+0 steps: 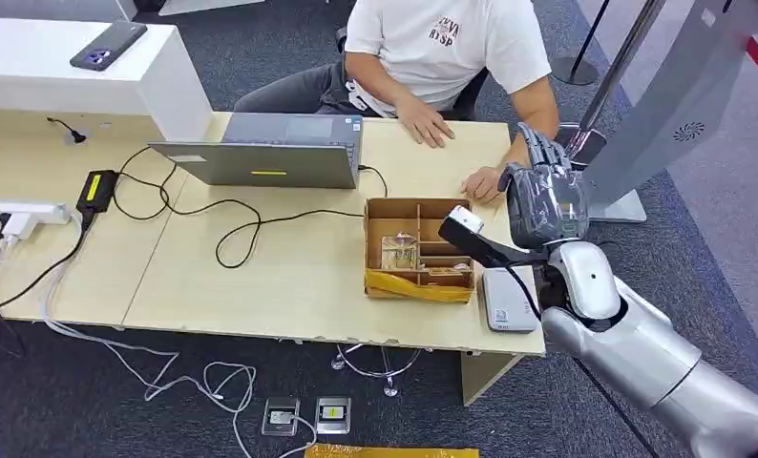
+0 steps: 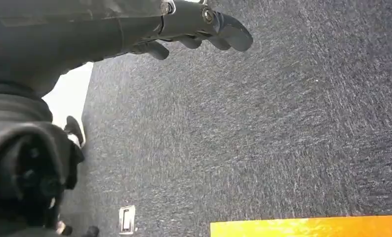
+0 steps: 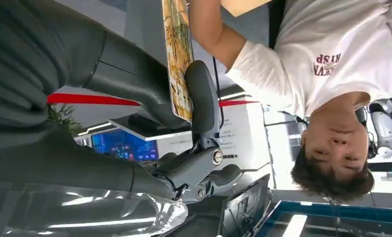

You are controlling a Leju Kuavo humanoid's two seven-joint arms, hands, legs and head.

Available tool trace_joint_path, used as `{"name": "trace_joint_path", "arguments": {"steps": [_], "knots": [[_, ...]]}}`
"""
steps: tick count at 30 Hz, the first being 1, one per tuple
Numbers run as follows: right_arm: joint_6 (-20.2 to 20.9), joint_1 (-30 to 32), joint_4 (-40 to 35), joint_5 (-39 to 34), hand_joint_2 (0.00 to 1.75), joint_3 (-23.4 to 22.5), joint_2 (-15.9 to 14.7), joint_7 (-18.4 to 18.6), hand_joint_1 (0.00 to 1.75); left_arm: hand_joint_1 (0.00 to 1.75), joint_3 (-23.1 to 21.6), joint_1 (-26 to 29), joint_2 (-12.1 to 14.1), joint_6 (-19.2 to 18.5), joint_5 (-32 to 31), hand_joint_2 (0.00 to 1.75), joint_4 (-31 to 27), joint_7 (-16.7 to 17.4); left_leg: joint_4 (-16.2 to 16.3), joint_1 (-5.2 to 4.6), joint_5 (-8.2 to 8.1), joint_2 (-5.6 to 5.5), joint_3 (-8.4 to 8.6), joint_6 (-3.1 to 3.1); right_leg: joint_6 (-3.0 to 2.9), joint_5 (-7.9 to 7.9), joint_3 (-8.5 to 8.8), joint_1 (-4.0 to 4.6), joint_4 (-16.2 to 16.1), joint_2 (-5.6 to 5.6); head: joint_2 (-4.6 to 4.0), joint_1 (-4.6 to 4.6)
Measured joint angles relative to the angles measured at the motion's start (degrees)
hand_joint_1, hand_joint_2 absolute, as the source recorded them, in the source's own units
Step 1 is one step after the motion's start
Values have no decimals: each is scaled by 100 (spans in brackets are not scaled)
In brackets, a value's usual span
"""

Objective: Pass the card to the sensor for recognition and then transmit it.

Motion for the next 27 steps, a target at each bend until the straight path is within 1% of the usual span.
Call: {"name": "trace_joint_path", "arguments": {"steps": [1, 3, 4, 5, 6, 8, 11, 14, 18, 27], "knots": [[6, 5, 0, -13, 175, -2, -2, 24, 175, 0, 7, 0, 0, 0, 0, 0, 0, 0, 0, 0, 0, 1, 2, 0, 0, 0, -2, 0, -1, 1, 0, 2], [9, 127, 0, -212, 175, -66, -31, 291, 175, 0, 11, -5, -2, -2, -7, 0, 0, 0, 2, 0, -3, 0, 16, -3, 0, 0, 1, 2, -9, 1, 0, -2], [-51, 296, -2, -298, 175, -142, -83, 403, 175, 0, 11, -4, -4, -4, -13, 0, 0, 0, 2, 1, -4, -8, 21, -2, 0, -2, 16, 5, -14, -5, 0, -2], [-150, 507, -6, -341, 175, -229, -159, 415, 175, 0, 11, -3, -13, -4, -15, 0, 0, 0, 2, 4, -7, -18, 25, 1, 2, -7, 30, 10, -20, -20, 0, 0], [-276, 773, -13, -352, 175, -322, -263, 380, 175, 0, 11, 3, -18, -4, -15, 0, 0, 0, 1, 8, -9, -30, 25, 1, 0, -9, 44, 14, -25, -34, 0, 0], [-352, 1225, -24, -330, 175, -473, -420, 264, 175, 0, 11, 25, -24, -7, -15, 0, 0, 0, 0, 9, -16, -31, 16, 4, 0, -8, 45, 15, -26, -35, 0, 4], [-308, 1655, -24, -260, 175, -680, -503, 175, 175, 0, 11, 40, -22, -11, -15, 0, 0, 0, 0, 8, -27, 15, 25, 2, 0, -7, 34, 13, -27, 13, 0, 0], [-234, 1937, -24, -219, 175, -841, -525, 177, 175, 0, 11, 19, -24, -17, -18, 0, 0, 0, 0, 9, -30, 19, 32, 7, 0, -7, 36, 14, -29, 13, 0, 0], [-203, 2201, -24, -203, 175, -984, -544, 190, 175, 0, 9, 28, -24, -18, -15, 0, 0, 0, 0, 9, -30, 19, 32, 6, 0, -7, 37, 14, -27, 13, 0, -2], [-162, 2470, -24, -210, 175, -1211, -586, 227, 175, 0, 4, 24, -33, -26, -17, 0, 0, 0, -1, 9, -30, 23, 34, 7, 0, -7, 38, 14, -28, 14, 0, 0]]}}
